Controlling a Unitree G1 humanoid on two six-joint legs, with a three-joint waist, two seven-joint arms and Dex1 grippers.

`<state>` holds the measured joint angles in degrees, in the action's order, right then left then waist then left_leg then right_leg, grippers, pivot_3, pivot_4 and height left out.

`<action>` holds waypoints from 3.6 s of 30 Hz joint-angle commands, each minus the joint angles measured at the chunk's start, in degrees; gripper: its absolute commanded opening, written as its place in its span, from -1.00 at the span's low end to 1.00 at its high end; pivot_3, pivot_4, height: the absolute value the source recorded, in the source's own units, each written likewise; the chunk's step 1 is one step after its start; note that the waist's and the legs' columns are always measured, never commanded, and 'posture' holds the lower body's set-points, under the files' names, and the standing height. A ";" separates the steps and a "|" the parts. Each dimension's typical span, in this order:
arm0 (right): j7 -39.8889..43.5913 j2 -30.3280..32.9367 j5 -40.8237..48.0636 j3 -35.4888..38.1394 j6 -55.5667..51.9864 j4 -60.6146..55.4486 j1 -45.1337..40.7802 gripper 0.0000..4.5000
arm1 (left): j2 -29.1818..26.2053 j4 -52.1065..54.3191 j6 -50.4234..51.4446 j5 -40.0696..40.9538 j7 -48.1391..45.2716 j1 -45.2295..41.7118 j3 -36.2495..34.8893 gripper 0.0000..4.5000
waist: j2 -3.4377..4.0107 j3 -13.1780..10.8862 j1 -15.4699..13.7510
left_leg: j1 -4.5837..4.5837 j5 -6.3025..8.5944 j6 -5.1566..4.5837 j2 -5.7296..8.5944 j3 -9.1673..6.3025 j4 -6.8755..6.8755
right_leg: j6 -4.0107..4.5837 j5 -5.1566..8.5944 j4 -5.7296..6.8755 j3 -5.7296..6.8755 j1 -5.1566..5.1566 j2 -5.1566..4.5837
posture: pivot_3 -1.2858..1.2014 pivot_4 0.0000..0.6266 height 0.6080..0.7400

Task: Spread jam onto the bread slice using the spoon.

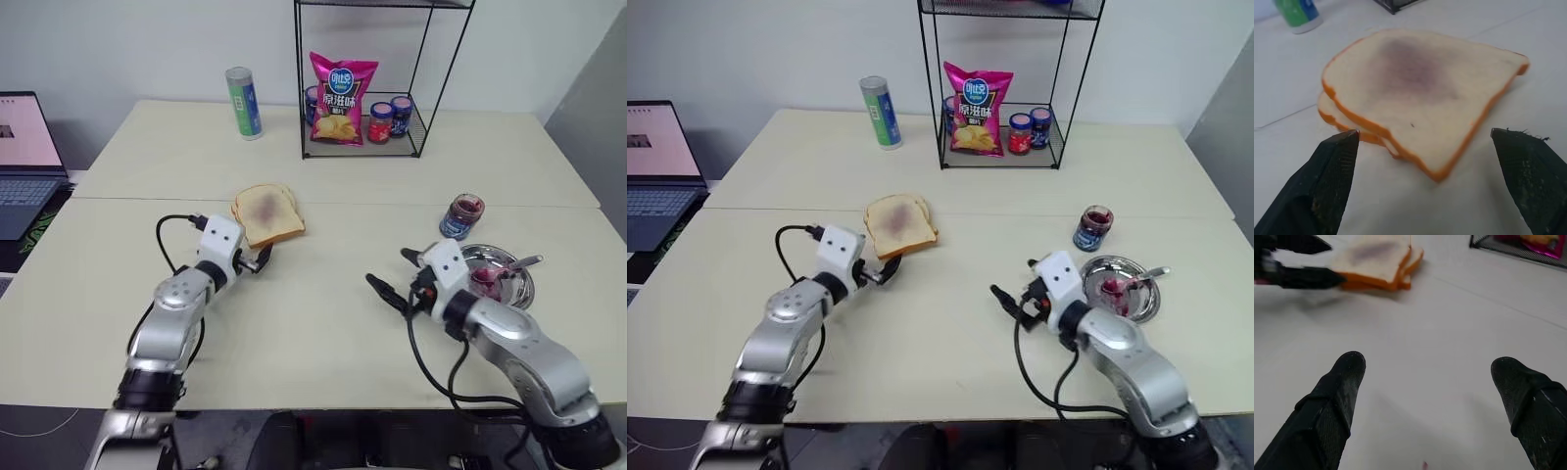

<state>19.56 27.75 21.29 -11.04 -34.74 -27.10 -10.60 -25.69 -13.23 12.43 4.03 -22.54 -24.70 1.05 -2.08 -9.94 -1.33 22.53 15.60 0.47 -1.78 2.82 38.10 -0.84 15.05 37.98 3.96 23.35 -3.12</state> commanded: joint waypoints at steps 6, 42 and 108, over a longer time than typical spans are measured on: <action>1.68 -3.75 -2.81 0.80 3.04 4.52 -5.22 1.00 | -0.41 -18.49 -13.60 -4.70 -5.03 -9.62 3.04 0.84 | 0.00 0.01 0.03 | -0.01 -0.15 -0.12 0.01 0.09 0.04 | 0.04 -0.25 0.01 -0.06 0.01 0.04 | 0.03 -0.52 1.00; 4.22 -4.98 -1.38 10.84 -1.00 2.04 -1.76 1.00 | -8.90 18.14 -7.85 -10.08 -28.18 3.68 20.49 -0.99 | 0.12 0.02 1.03 | -0.03 -0.15 -0.12 -0.01 0.12 0.00 | 0.04 -0.27 0.06 -0.13 0.04 0.01 | 0.03 -0.52 1.00; 16.24 5.44 17.70 45.40 -1.35 70.62 -20.46 1.00 | 3.65 28.03 19.33 12.69 -30.81 -7.13 17.90 0.99 | 0.44 0.15 2.43 | -0.60 -0.26 -0.34 0.14 0.87 0.04 | -0.40 -0.55 0.00 -1.17 -0.17 0.27 | 0.03 -0.52 1.00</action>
<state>34.27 33.48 38.31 35.19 -34.26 43.46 -30.14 -21.92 12.91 32.03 16.31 -53.58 -31.66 19.55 -1.63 -9.79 1.10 21.92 15.33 0.13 -1.65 3.69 38.13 -1.25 14.50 37.98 2.78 23.18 -2.85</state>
